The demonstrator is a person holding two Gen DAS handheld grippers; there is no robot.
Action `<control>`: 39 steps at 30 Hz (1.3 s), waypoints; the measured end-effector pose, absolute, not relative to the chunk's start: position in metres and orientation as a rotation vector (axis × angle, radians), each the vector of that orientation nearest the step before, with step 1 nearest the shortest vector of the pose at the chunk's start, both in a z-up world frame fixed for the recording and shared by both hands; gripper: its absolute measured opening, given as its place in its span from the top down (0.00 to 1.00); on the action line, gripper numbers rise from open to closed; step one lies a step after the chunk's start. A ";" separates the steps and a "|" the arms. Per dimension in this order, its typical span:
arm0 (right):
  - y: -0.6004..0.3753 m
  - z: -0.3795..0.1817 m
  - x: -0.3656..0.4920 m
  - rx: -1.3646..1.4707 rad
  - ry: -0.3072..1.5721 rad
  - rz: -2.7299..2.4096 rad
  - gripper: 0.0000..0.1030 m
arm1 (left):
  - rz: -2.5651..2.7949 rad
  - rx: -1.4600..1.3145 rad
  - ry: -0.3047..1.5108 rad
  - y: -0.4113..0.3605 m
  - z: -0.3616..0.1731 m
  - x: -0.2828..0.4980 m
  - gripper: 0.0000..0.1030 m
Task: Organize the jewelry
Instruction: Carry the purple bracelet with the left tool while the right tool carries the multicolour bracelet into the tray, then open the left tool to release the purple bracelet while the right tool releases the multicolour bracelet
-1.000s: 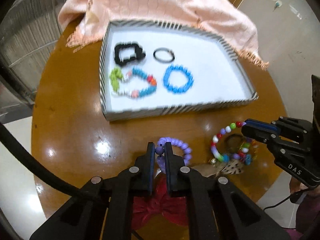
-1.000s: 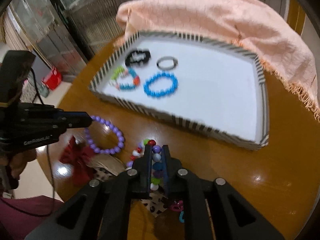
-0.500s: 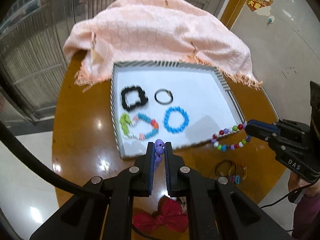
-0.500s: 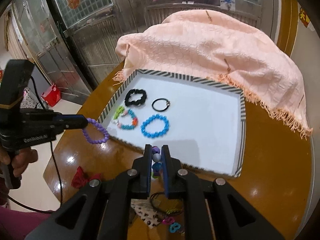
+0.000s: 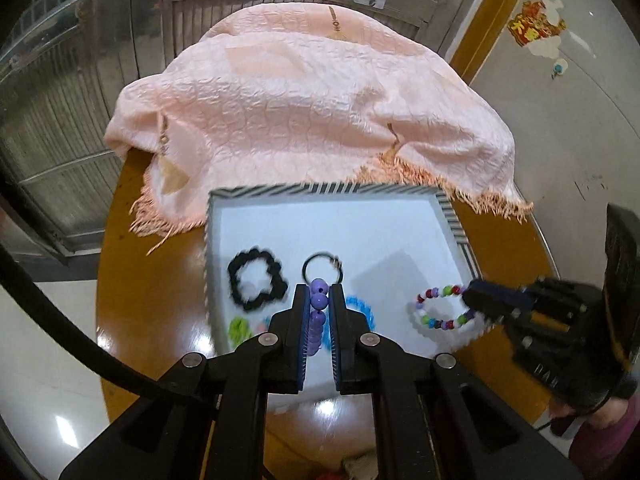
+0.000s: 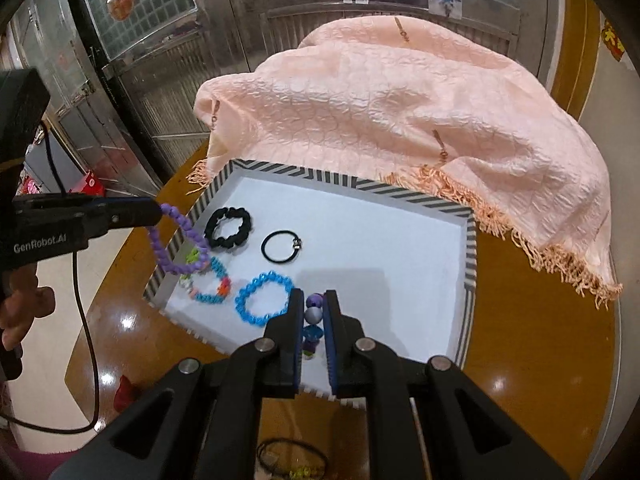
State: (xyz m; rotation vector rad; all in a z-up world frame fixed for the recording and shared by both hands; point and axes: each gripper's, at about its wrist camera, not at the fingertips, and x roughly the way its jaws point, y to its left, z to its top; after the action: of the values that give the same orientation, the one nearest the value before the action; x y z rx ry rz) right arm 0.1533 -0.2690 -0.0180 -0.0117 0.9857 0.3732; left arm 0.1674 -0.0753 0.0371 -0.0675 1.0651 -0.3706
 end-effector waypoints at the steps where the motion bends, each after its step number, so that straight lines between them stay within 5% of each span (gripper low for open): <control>1: -0.267 -0.021 0.158 -0.013 0.992 0.378 0.91 | -0.371 -0.069 1.067 -0.078 0.036 0.174 0.97; 15: -0.277 -0.081 0.251 0.035 1.098 0.372 0.91 | -0.265 -0.124 1.181 -0.090 -0.030 0.270 0.97; 28: -0.276 -0.113 0.275 0.050 1.129 0.317 0.90 | -0.135 -0.085 1.215 -0.070 -0.064 0.280 0.96; 31: -0.278 -0.109 0.270 0.043 1.117 0.299 0.72 | -0.118 -0.064 1.209 -0.070 -0.062 0.276 0.77; 39: -0.286 -0.081 0.232 0.076 1.057 0.299 0.65 | -0.080 -0.062 1.125 -0.058 -0.029 0.241 0.77</control>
State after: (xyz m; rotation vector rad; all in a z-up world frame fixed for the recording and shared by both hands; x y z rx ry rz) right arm 0.2319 -0.2859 -0.0809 0.0765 1.0566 0.2987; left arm 0.2410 -0.0582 -0.0289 -0.0618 1.1248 -0.0801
